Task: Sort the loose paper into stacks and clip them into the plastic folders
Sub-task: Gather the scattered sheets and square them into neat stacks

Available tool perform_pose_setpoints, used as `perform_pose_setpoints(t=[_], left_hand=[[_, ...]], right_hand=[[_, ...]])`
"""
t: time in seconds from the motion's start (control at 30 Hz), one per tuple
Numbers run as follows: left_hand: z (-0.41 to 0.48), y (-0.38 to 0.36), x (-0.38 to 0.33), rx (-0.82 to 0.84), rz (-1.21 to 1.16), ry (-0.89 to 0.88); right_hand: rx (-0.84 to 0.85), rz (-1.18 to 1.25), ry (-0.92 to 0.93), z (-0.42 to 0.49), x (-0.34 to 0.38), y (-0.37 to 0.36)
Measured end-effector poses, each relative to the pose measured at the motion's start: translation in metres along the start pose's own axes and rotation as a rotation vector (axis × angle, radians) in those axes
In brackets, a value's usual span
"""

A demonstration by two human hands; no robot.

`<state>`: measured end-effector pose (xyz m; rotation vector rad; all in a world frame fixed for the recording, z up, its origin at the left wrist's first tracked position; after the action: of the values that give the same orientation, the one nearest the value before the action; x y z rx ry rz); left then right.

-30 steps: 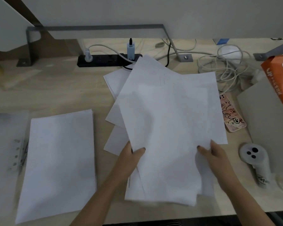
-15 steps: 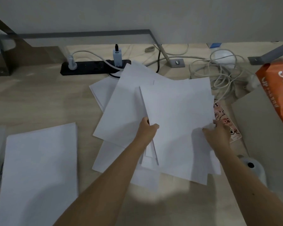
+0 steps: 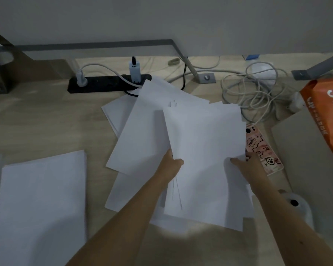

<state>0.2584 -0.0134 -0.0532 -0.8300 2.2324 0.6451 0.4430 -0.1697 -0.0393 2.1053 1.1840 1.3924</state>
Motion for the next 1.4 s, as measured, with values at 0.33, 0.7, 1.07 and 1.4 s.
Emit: perform_pose_setpoints(t=[0.33,0.7,1.07,1.4], left_hand=[[-0.054,0.081,-0.035,-0.202,-0.203,-0.332],[-0.115,0.189,-0.060,-0.445,-0.320,-0.554],[-0.126,0.192,-0.061,-0.382,-0.345,-0.565],[-0.114,0.181,-0.037,-0.358,-0.356,-0.464]], right_hand=[[0.473,0.440,0.170,-0.073,0.049,-0.001],[0.574,0.555,0.456,-0.153,0.131,-0.011],[0.592,0.557,0.576,-0.183,0.145,-0.025],[0.554,0.559,0.532,-0.187,0.128,-0.028]])
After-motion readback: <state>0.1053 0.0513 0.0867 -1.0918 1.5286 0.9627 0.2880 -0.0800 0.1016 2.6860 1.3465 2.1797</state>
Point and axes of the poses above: each hand's wrist, its own z-axis towards the middle knuckle, its own y-axis out of the back of the hand, x = y × z, the point moved 7 cm from there along z, towards the middle knuckle, and after that the axes turned 8 degrees about -x, right-handed, at the moved point
